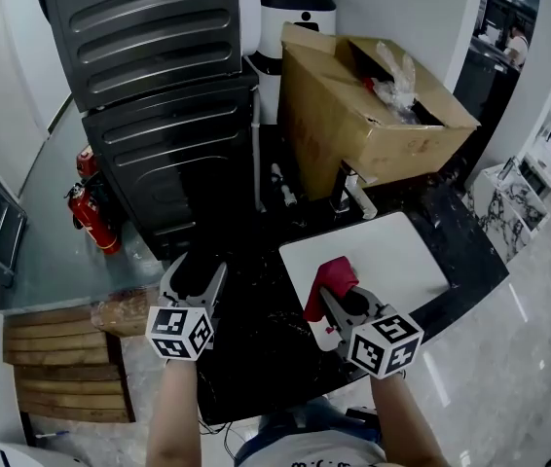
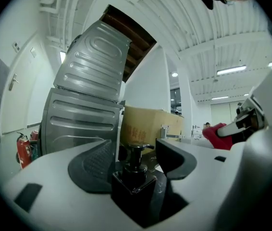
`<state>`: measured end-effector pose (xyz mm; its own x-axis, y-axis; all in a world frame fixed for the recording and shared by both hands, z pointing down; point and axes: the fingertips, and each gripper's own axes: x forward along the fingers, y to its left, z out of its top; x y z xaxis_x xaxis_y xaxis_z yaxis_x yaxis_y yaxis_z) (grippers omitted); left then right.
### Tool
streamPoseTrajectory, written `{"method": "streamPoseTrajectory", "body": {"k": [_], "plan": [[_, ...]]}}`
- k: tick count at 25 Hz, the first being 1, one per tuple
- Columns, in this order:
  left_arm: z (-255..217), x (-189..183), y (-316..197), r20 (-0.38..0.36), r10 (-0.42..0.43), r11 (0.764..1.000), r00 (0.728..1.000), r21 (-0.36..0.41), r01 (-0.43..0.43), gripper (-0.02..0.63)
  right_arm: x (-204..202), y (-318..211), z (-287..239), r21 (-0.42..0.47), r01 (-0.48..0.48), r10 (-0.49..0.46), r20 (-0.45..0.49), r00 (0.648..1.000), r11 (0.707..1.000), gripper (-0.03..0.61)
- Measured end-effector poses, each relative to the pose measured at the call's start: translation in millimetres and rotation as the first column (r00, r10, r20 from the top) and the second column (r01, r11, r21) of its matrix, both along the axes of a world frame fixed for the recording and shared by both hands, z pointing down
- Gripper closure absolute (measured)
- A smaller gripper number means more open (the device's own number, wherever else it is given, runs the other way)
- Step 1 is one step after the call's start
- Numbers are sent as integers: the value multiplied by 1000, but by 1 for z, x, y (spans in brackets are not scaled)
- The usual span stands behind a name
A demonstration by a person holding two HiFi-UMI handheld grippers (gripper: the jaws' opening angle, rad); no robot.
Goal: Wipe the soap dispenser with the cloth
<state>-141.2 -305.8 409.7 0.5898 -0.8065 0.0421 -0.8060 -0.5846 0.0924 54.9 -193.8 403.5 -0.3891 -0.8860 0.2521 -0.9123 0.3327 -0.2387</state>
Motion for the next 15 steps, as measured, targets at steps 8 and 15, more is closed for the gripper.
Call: {"method": "streamPoseTrajectory", "body": {"k": [8, 15], "plan": [[-21, -38, 62, -71, -117, 989, 991, 82, 123, 603, 11, 6, -50, 199, 43, -20, -115, 993, 979, 529], [-59, -24, 102, -23, -250, 950, 968, 188, 250, 601, 28, 17, -64, 247, 107, -51, -222, 974, 963, 528]]}}
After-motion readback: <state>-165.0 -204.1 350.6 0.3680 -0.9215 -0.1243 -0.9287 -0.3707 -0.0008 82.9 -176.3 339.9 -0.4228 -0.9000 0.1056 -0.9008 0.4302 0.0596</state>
